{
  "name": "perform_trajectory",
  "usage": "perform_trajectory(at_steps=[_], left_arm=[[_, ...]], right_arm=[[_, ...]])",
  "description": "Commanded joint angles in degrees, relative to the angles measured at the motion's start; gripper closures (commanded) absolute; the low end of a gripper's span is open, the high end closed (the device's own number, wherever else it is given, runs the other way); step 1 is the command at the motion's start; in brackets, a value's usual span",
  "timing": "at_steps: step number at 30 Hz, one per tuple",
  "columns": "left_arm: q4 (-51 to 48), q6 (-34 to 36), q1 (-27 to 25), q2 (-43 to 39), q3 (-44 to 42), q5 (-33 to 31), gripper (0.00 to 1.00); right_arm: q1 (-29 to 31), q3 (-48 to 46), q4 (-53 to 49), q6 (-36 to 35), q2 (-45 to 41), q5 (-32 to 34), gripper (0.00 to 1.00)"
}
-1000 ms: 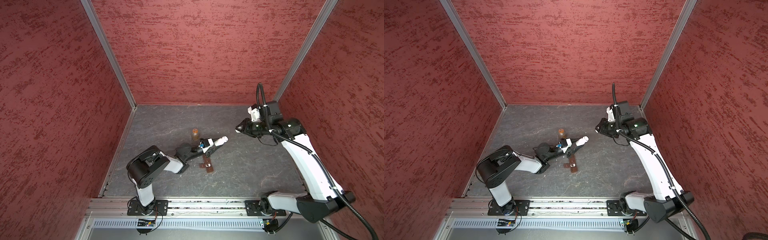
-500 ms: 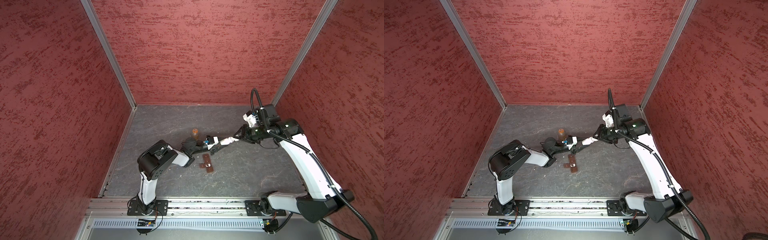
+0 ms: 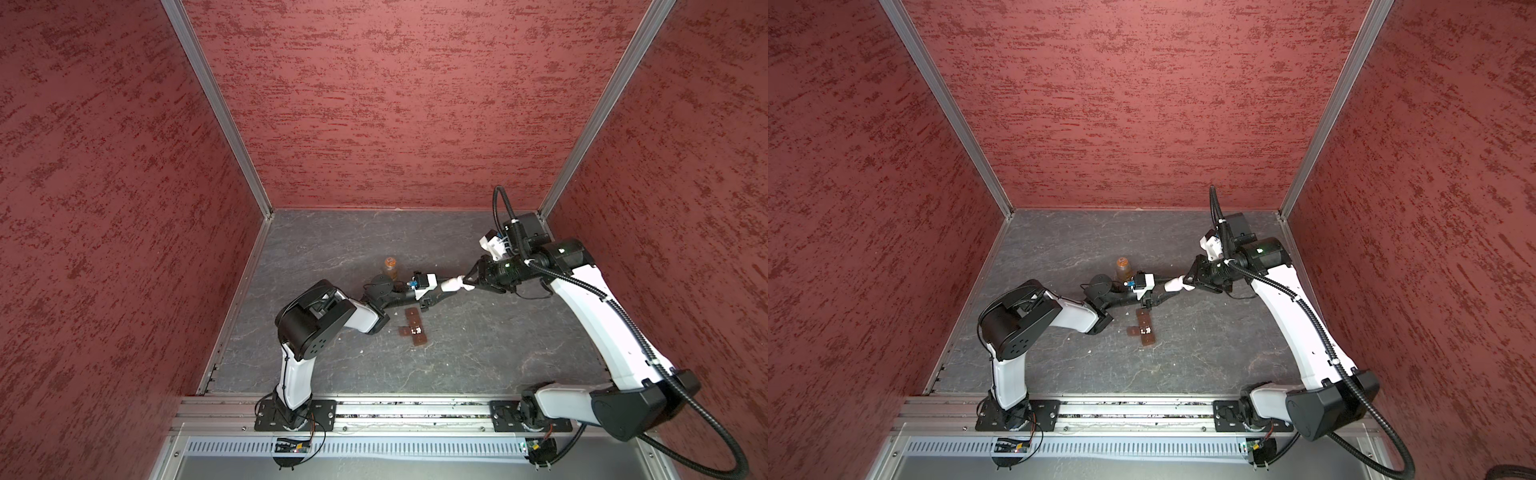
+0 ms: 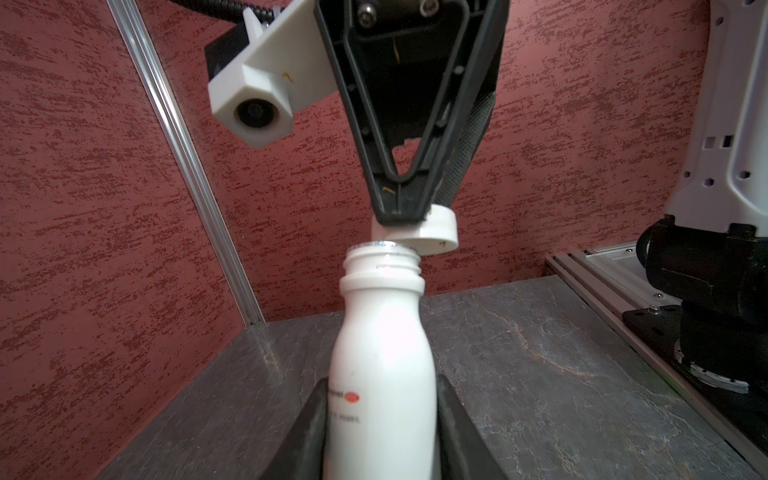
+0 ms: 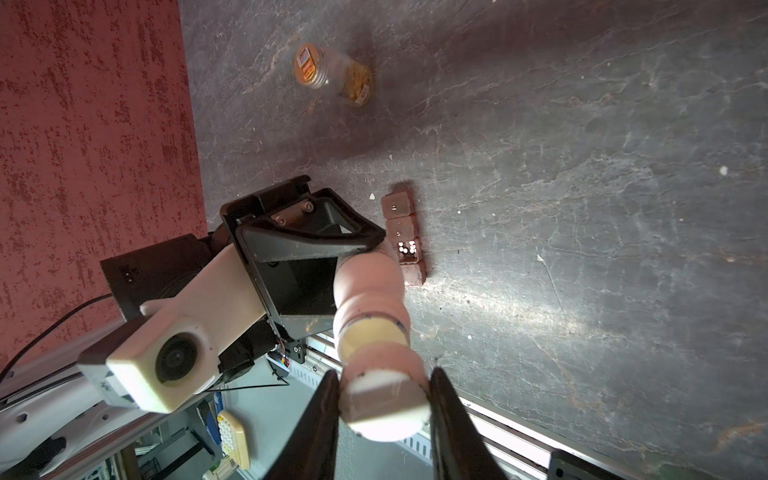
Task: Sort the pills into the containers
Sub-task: 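Carry the white cap with the right gripper onto the bottle mouth held by the left, then twist the white cap onto the bottle with the right gripper while the left holds it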
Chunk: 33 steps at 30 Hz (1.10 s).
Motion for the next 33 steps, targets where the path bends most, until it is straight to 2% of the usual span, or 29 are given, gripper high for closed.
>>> perform_trajectory(at_steps=[1, 14, 24, 33], left_arm=[[1.0, -0.8, -0.2, 0.6, 1.0, 0.7, 1.00], [1.0, -1.2, -0.5, 0.5, 1.1, 1.4, 1.00], [1.1, -1.6, -0.8, 0.3, 1.3, 2.2, 1.00], [1.0, -1.7, -0.8, 0.3, 2.0, 2.8, 1.00]], right_arm=[[-0.3, -0.5, 1.5, -1.7, 0.3, -1.9, 0.72], [-1.8, 0.6, 2.9, -2.5, 1.5, -2.8, 0.72], [-2.8, -1.0, 5.1, -3.2, 2.2, -6.2, 0.72], [-2.7, -0.8, 3.2, -5.8, 2.9, -8.2, 0.71]])
